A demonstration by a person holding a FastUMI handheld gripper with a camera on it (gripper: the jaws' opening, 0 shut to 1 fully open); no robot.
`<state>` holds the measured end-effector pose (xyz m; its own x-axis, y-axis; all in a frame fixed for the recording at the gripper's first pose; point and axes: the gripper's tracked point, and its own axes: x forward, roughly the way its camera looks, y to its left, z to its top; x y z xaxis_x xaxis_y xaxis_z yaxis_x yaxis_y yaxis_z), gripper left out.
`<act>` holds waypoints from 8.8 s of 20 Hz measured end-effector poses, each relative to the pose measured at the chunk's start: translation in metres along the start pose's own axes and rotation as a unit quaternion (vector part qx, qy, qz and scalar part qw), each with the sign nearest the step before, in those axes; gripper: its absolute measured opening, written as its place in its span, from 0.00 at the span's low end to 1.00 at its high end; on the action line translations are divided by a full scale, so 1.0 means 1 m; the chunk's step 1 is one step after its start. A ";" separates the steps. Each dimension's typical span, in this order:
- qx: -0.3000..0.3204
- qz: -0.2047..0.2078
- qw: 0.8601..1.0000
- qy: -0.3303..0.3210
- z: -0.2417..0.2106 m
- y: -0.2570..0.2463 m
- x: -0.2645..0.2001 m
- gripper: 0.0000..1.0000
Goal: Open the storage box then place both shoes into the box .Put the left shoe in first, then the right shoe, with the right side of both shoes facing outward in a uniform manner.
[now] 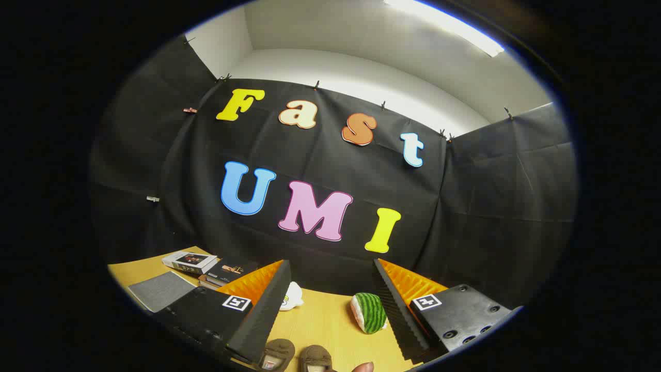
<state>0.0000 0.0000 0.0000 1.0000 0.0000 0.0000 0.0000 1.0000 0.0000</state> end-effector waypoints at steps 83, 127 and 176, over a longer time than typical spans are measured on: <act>0.481 0.501 0.594 0.406 -0.086 0.327 -0.053 0.08; 0.170 0.287 0.852 0.405 -0.256 0.164 -0.073 0.98; 0.209 0.170 0.809 0.523 -0.179 0.300 -0.010 0.05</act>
<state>-0.0103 0.2996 -0.1794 0.3962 0.4933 -0.7744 -0.0555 0.8547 0.5161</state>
